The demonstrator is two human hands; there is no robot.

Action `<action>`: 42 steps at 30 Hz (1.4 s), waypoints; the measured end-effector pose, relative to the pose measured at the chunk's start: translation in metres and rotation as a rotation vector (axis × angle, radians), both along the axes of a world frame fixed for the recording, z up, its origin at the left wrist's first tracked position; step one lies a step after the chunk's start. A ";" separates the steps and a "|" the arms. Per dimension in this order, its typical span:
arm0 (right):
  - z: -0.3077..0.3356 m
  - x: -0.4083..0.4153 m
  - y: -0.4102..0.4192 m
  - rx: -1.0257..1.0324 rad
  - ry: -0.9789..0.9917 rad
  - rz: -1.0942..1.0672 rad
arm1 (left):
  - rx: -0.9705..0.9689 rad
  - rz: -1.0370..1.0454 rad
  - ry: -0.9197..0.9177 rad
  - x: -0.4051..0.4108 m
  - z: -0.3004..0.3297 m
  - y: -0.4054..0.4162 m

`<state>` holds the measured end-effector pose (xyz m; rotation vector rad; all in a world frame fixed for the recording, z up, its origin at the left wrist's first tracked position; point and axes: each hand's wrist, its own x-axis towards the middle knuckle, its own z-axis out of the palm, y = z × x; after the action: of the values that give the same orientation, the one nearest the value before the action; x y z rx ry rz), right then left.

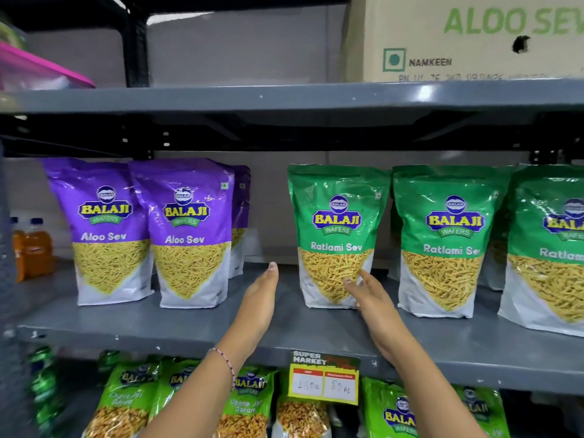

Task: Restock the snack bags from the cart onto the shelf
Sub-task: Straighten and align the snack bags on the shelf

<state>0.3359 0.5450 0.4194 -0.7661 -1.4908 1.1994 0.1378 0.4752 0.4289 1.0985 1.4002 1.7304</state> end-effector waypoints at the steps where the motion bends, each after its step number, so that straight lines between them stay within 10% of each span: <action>1: -0.001 0.000 0.000 0.005 -0.008 -0.005 | 0.043 0.005 -0.007 -0.007 0.001 -0.007; 9: 0.007 -0.012 -0.033 0.252 0.130 -0.340 | 0.524 0.608 -0.068 -0.102 0.016 -0.072; 19: 0.015 -0.188 -0.076 0.093 -0.069 0.371 | 0.170 0.387 -0.018 -0.160 0.004 -0.052; 38: 0.014 -0.202 -0.072 0.096 -0.146 0.344 | 0.060 0.333 0.251 -0.146 0.002 -0.050; 42: 0.019 -0.160 -0.067 0.158 0.012 0.152 | 0.303 0.474 0.234 -0.131 0.001 -0.062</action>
<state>0.1762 0.4784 0.4381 -0.5470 -1.6361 1.1796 0.0065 0.4134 0.4300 1.2293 1.6815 2.2678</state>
